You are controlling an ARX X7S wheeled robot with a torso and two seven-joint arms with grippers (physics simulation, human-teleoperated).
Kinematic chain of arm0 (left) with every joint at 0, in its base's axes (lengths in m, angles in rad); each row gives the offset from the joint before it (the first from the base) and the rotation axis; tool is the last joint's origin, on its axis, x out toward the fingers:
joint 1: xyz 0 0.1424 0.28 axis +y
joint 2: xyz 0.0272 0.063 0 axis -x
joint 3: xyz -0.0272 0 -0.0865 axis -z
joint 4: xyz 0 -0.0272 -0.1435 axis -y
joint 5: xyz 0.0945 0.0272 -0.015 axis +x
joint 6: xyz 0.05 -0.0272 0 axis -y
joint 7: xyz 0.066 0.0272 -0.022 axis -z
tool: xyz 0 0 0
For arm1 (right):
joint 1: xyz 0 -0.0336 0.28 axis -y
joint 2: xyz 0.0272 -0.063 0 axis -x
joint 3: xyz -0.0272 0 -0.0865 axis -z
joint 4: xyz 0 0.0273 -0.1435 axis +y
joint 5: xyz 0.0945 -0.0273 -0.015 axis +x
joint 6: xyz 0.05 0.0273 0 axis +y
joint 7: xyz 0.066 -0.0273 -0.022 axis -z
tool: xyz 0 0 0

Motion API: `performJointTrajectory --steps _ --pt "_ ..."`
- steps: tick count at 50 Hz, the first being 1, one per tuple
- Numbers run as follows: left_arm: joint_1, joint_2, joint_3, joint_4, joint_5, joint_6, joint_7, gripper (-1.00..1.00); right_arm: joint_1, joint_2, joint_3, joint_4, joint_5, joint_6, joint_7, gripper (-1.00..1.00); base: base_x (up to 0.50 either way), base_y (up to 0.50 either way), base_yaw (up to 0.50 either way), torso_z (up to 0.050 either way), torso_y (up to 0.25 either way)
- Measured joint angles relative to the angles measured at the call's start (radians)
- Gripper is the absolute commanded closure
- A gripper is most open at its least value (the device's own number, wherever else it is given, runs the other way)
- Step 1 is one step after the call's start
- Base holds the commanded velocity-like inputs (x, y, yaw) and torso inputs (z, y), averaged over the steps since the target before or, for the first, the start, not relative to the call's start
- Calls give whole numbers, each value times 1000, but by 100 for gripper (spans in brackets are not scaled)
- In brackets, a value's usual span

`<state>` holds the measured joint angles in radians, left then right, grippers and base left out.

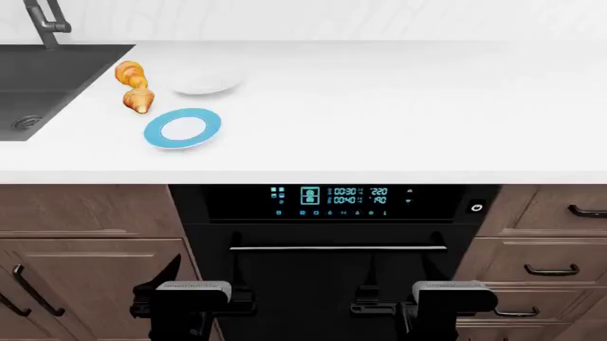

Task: Place the pastries on the plates.

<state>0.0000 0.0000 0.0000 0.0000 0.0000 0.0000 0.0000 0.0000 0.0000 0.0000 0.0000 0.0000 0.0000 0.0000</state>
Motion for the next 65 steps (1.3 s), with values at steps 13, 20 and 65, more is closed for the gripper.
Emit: performJointTrajectory --steps 13,20,65 --pt "-4 -26 36 -5 -7 10 -40 -100 -2 26 -30 -3 26 -14 34 -100 0 38 0 0 0" --pt "-10 -36 61 -11 -9 11 -63 -100 0 42 -46 -2 39 -13 54 -100 0 500 0 0 0" --pt "-14 -109 137 -14 -55 20 -125 -100 0 98 -117 -3 83 -33 141 -100 47 415 0 3 0"
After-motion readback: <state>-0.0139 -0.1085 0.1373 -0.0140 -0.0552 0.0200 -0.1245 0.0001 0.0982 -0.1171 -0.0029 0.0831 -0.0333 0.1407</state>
